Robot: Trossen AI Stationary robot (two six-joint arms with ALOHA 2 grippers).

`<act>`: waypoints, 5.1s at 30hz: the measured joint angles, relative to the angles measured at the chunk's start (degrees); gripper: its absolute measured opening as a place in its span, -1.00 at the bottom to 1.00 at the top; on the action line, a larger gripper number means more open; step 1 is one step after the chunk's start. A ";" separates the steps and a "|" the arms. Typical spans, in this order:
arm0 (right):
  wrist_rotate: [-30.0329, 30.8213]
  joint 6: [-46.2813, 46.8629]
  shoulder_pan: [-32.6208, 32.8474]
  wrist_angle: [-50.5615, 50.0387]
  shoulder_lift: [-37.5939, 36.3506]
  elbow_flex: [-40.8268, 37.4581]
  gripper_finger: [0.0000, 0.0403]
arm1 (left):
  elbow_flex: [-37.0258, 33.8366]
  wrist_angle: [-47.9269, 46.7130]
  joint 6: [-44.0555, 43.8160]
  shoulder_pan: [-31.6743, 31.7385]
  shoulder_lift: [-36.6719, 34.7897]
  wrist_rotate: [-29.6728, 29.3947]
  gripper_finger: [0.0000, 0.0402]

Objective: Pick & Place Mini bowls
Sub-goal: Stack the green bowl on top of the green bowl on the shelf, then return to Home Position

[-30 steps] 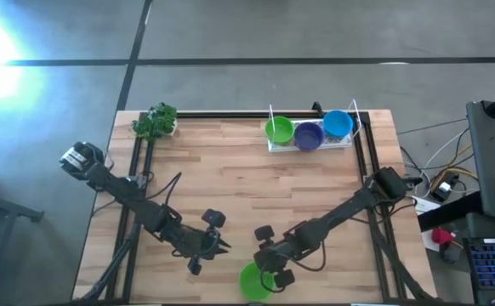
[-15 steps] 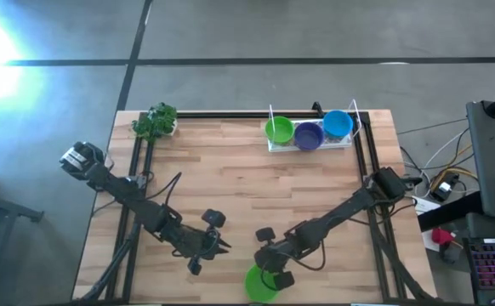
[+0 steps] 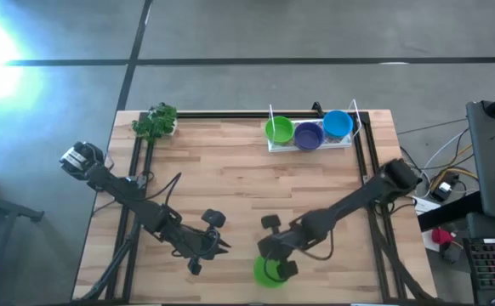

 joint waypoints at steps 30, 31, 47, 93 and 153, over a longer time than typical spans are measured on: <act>9.03 -6.03 -36.90 -23.07 -26.50 -2.15 -0.96 | -0.04 -0.18 -0.22 -0.02 0.00 -14.63 -0.68; 9.09 -6.32 -39.08 -23.07 -26.61 -2.16 -0.96 | -0.02 -0.22 -0.25 -0.02 0.00 -16.94 -0.68; 8.88 -14.13 -67.72 -18.77 -24.57 -2.11 -0.96 | -0.02 0.05 0.93 0.20 0.00 -41.17 -0.68; -7.80 -21.25 -69.05 -6.27 -10.70 -1.95 -0.82 | 0.00 0.07 0.03 0.72 0.00 -51.45 -0.68; -4.78 -16.39 -57.15 -18.33 -29.69 -3.71 -0.96 | 0.02 -1.72 -4.46 1.52 -13.28 -47.69 -0.74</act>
